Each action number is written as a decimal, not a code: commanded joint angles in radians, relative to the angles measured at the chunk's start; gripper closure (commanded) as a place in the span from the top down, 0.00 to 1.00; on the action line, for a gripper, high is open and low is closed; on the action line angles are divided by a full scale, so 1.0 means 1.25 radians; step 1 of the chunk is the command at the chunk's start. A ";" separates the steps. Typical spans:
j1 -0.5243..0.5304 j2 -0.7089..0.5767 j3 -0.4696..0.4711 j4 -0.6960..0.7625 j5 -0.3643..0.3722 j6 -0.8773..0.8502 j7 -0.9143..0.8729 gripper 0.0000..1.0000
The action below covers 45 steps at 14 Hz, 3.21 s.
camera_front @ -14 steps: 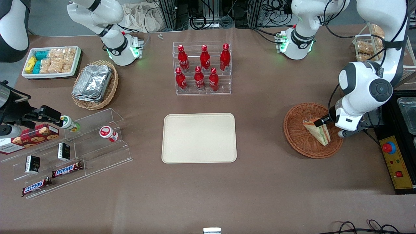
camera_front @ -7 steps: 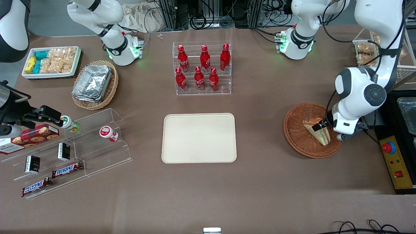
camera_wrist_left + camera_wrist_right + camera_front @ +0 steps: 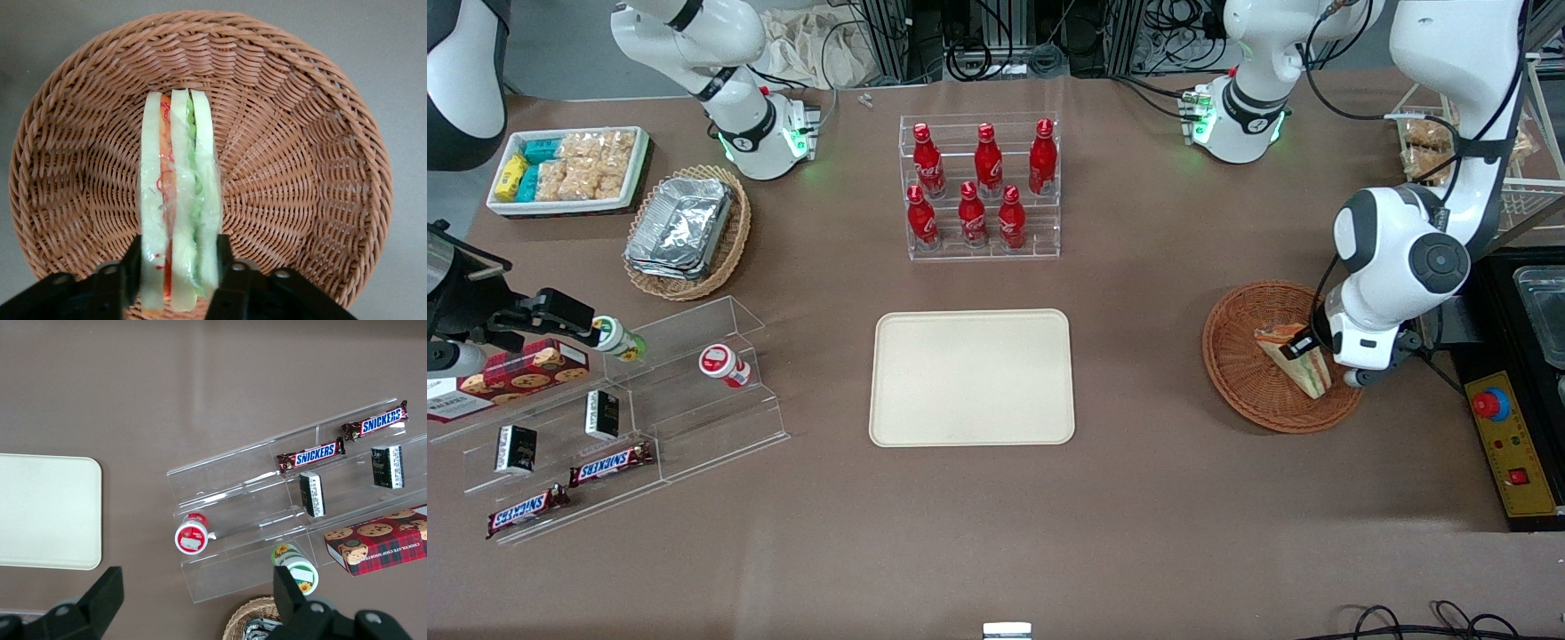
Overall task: Place sandwich from basket to tray
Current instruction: 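Lower the left gripper onto the sandwich and close it, then lift the sandwich and carry it toward the cream tray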
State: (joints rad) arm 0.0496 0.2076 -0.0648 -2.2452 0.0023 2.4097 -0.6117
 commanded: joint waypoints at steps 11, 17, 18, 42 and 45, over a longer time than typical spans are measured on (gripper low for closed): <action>-0.010 -0.048 -0.008 0.407 -0.030 -0.538 -0.033 0.00; -0.035 -0.032 -0.070 0.466 -0.029 -0.564 0.072 0.00; -0.051 -0.021 -0.090 0.479 0.012 -0.566 0.065 0.00; -0.407 0.360 -0.142 0.598 -0.008 -0.163 0.014 0.00; -0.407 0.375 -0.142 0.589 -0.005 -0.140 0.016 0.04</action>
State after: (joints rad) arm -0.4496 0.6579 -0.2509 -1.5382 -0.0080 2.2312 -0.5804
